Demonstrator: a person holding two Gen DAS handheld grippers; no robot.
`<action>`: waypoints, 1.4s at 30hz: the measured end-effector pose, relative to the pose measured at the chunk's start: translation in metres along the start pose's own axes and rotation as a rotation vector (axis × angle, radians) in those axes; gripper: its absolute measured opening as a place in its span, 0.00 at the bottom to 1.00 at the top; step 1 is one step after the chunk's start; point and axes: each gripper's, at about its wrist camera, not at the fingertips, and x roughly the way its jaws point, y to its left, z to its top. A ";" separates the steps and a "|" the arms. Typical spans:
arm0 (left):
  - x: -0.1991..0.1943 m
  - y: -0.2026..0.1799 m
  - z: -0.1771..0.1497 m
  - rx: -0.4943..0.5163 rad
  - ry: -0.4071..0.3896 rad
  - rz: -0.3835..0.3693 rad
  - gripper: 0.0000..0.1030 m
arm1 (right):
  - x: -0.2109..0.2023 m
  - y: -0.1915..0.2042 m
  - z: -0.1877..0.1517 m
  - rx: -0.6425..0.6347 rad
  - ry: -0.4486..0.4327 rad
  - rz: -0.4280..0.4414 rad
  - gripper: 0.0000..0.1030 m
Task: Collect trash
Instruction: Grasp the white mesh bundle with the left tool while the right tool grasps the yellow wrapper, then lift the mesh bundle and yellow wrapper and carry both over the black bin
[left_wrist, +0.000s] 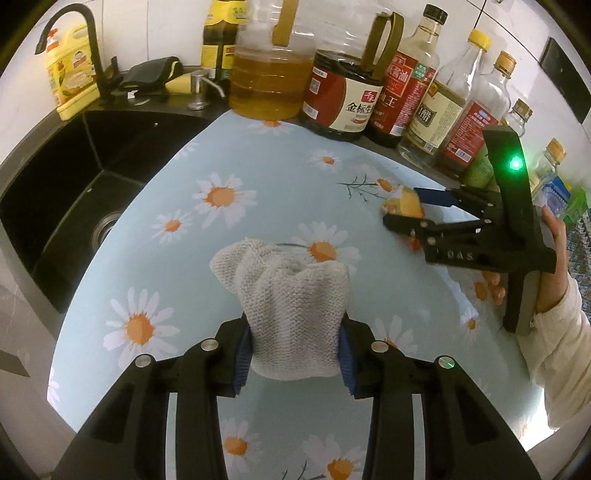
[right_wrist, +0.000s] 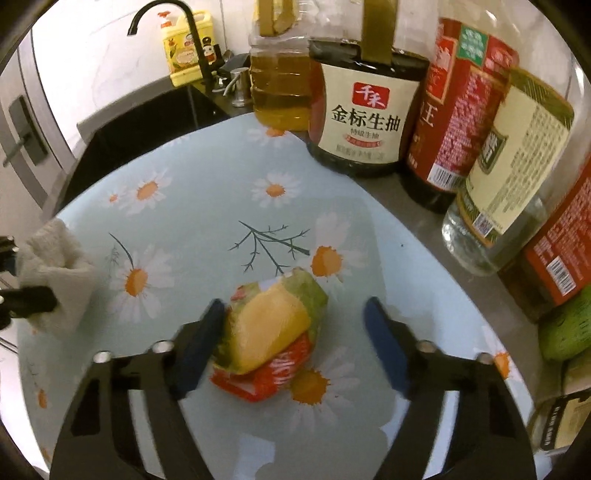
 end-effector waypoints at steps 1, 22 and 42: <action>-0.002 0.001 -0.002 -0.002 -0.002 0.002 0.36 | -0.001 -0.001 0.000 0.013 -0.005 0.011 0.52; -0.048 0.017 -0.047 0.021 -0.047 0.027 0.36 | -0.067 0.071 -0.026 -0.068 -0.013 0.031 0.51; -0.115 0.056 -0.146 -0.002 -0.034 0.049 0.36 | -0.106 0.208 -0.071 -0.231 0.025 0.166 0.51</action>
